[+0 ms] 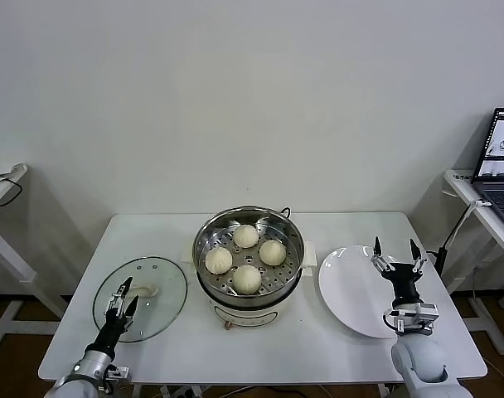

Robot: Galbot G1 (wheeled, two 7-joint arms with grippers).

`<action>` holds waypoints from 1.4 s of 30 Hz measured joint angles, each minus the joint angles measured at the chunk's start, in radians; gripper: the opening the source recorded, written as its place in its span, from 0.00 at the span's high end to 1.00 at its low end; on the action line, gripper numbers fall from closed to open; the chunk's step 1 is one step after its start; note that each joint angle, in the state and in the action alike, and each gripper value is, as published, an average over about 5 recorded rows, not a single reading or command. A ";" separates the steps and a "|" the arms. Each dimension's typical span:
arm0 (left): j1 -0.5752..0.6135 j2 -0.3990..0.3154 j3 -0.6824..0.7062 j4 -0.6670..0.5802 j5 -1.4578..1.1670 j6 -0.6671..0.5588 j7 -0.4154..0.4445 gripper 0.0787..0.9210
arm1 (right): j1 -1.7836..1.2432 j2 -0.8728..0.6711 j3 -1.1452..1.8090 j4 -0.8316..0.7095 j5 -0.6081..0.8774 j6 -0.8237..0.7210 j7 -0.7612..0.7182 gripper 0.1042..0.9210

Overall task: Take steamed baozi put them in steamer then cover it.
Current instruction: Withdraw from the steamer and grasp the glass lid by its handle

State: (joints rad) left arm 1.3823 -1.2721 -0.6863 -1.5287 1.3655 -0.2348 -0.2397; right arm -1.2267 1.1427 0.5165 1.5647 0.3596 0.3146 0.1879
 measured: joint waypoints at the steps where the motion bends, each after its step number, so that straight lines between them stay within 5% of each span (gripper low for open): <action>1: -0.004 0.000 0.001 0.004 0.003 0.001 -0.001 0.12 | -0.003 0.004 0.002 0.000 -0.002 0.001 0.000 0.12; 29: -0.115 -0.003 0.041 0.076 0.025 0.069 0.014 0.12 | -0.026 0.048 -0.002 -0.026 -0.066 0.020 -0.002 0.12; 42: -0.144 -0.003 0.049 0.126 0.012 0.071 0.046 0.51 | -0.024 0.053 -0.008 -0.021 -0.084 0.021 0.005 0.12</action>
State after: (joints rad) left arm 1.2379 -1.2749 -0.6371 -1.4028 1.3771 -0.1638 -0.1940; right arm -1.2512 1.1954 0.5081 1.5433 0.2751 0.3353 0.1929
